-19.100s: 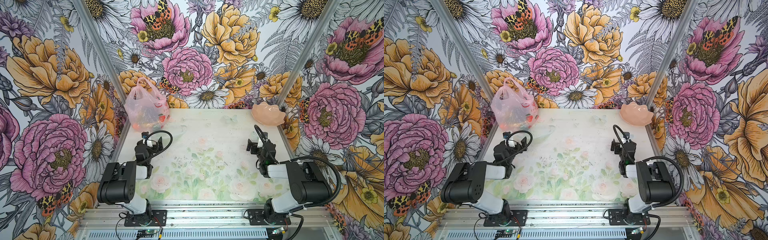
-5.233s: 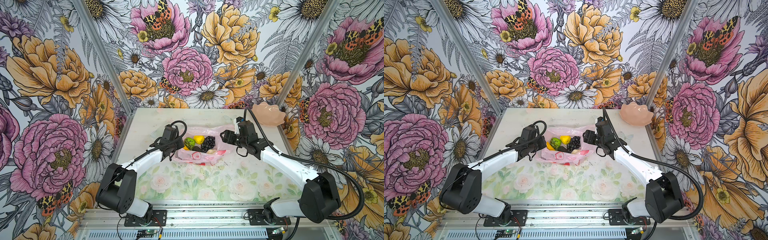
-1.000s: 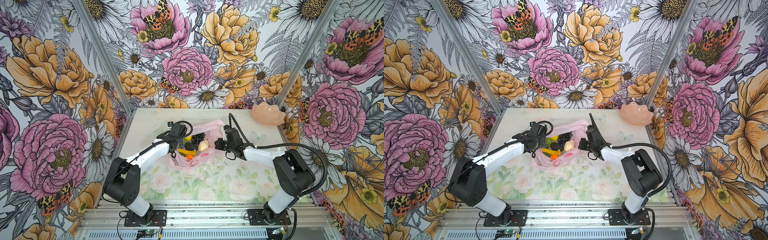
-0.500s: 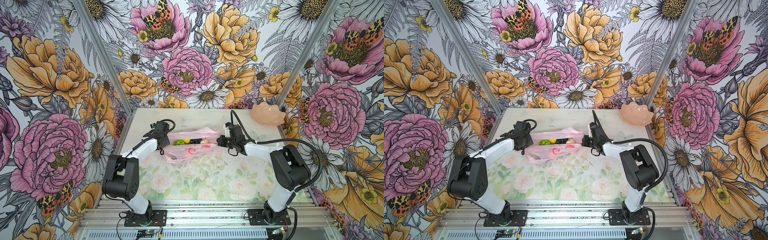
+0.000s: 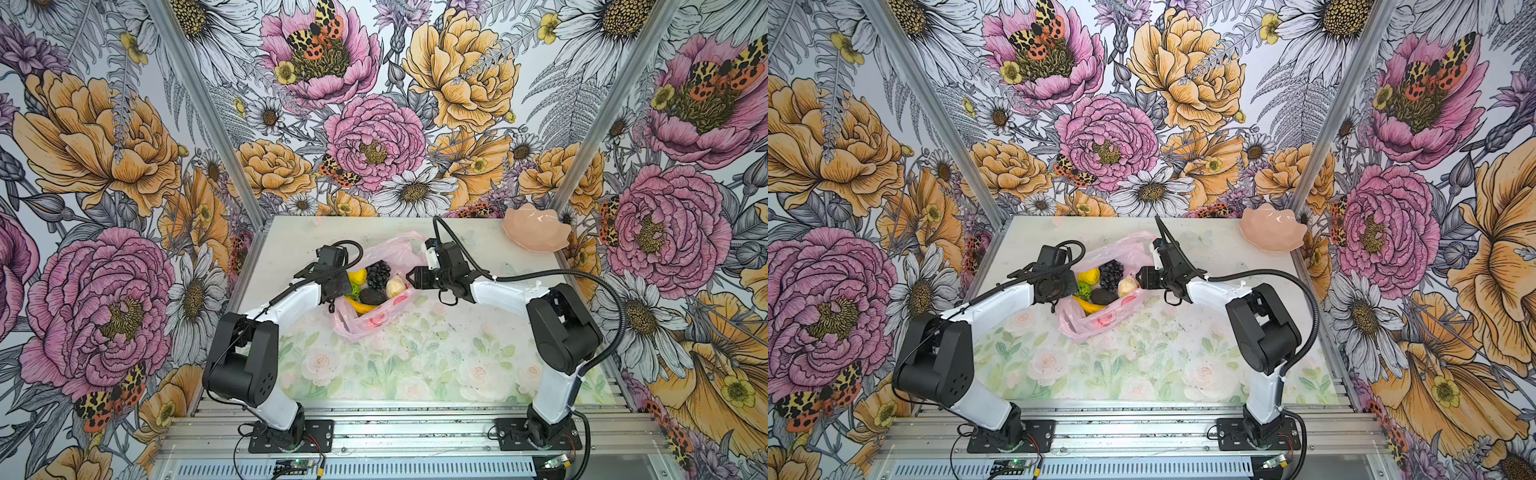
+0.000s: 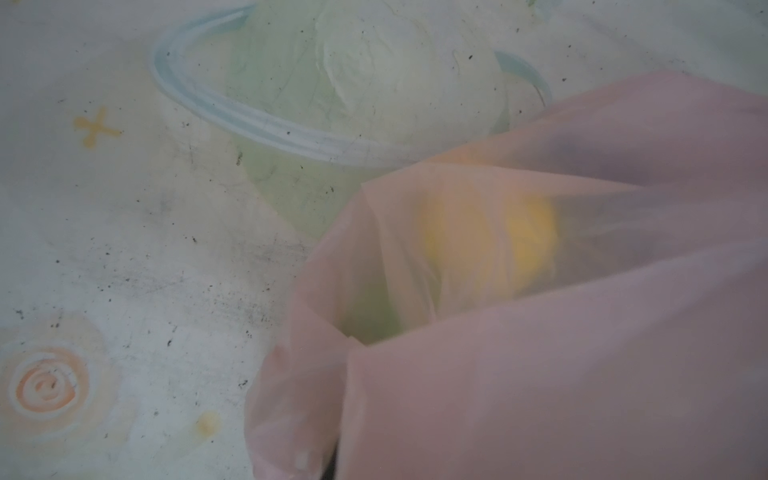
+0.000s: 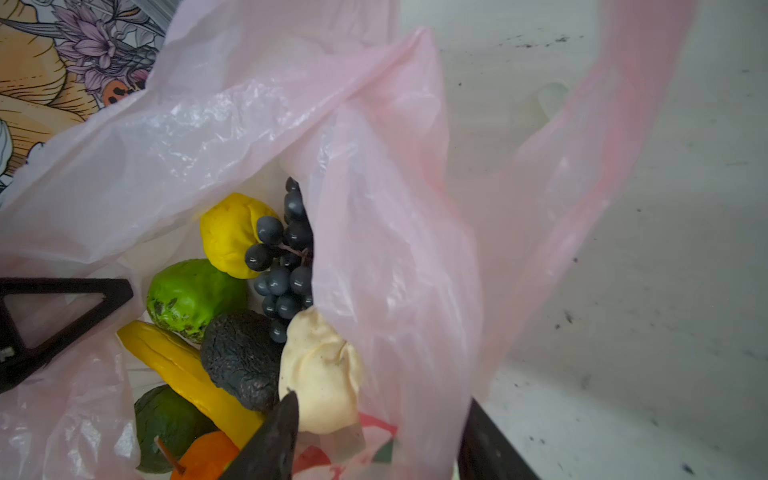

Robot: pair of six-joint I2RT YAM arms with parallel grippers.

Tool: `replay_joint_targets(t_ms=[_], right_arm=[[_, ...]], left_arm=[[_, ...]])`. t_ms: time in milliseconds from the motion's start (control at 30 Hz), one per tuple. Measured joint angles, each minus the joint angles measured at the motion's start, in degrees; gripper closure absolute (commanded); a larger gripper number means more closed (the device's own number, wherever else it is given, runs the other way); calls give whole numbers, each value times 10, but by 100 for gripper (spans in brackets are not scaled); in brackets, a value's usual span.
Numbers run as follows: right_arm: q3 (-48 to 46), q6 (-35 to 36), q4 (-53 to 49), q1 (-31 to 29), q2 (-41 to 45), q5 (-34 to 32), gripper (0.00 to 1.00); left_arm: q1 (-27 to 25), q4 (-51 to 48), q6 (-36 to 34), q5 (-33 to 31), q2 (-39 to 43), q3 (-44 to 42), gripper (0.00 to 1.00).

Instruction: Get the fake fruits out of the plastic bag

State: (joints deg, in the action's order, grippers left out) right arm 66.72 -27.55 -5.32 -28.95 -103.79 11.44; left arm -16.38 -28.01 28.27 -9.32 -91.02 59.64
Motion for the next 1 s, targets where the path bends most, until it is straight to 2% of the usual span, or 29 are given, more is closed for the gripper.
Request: replay_joint_targets(t_ms=[200,333,600,1000], right_arm=[[4,61,-83,-33,80,-116,29],[54,97,-111,-75,69,-148,33],[194,127,-120,-96,-73,-144,40],[404,138,-148,-49,-282,-141,42]], left_arm=[[-2,-2,-2,-1,0,0,100],[-4,-2,-2,-2,0,-1,100],[-4,-2,-2,-2,4,-7,100],[22,8,-2,-2,32,-53,100]])
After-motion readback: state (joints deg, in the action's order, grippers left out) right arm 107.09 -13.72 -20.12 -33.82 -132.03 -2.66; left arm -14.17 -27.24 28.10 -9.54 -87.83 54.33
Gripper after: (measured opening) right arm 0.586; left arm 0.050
